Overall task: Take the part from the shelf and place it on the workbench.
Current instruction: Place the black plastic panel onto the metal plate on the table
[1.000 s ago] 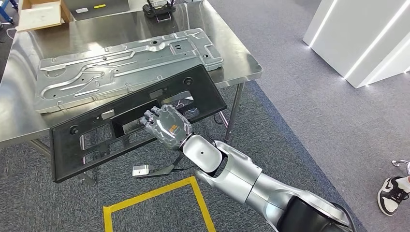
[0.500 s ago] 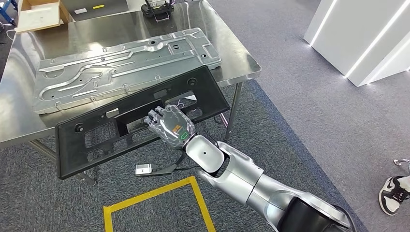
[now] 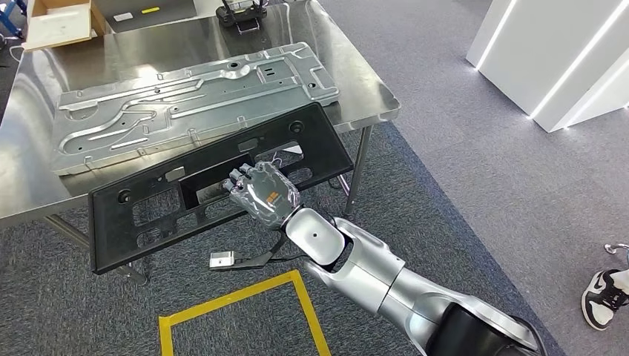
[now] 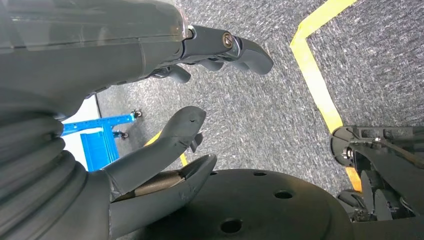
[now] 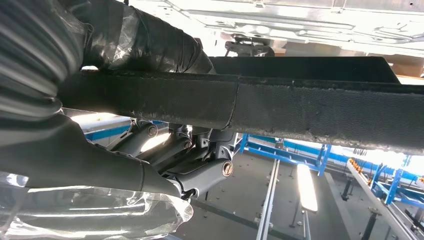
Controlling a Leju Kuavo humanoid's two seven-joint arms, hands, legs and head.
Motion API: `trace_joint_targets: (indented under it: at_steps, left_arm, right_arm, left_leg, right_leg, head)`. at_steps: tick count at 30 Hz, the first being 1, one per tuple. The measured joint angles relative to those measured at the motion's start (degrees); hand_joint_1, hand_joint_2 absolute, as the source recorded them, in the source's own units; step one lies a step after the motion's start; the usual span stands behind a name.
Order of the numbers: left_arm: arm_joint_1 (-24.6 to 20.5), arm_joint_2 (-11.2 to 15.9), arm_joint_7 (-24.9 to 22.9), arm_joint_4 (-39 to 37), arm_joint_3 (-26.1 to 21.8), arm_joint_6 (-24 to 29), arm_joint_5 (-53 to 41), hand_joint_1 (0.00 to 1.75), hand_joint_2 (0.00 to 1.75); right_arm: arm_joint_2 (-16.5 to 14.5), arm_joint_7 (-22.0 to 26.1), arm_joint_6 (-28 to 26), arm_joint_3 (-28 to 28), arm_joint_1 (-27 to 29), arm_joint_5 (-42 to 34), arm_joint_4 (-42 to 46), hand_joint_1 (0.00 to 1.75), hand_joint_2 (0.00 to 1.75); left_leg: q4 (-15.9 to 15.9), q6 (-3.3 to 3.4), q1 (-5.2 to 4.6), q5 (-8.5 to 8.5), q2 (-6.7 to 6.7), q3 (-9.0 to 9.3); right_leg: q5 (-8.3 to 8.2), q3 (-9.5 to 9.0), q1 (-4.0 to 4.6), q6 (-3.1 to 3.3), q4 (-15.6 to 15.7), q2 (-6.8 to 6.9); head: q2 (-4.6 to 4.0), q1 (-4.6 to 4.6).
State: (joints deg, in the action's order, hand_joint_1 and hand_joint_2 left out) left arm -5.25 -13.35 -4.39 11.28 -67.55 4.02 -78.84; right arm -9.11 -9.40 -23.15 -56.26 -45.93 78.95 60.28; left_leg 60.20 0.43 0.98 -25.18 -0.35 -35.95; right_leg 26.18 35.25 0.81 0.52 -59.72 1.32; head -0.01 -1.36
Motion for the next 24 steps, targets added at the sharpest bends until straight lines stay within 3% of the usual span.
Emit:
trace_joint_targets:
  at_steps: [19,24]
  left_arm:
    - [0.0,0.0,0.2,0.0,0.1,0.0,0.0,0.0,1.75]
    - [0.0,0.0,0.6,0.0,0.1,-0.2,0.0,0.0,1.75]
  right_arm:
    - [0.2,0.1,0.1,0.3,0.0,0.0,-0.3,1.75,1.75]
    - [0.3,0.3,0.1,0.3,0.0,0.3,-0.4,1.75,1.75]
  left_leg:
    - [0.0,0.02,-0.13,-0.01,0.0,-0.02]
    - [0.1,0.29,-0.41,-0.04,-0.01,-0.05]
  right_leg:
    - [-0.05,0.0,-0.15,-0.06,0.0,0.01]
    - [-0.14,0.0,-0.45,-0.25,0.1,0.06]
  head:
    - [-0.01,0.0]
    - [-0.01,0.0]
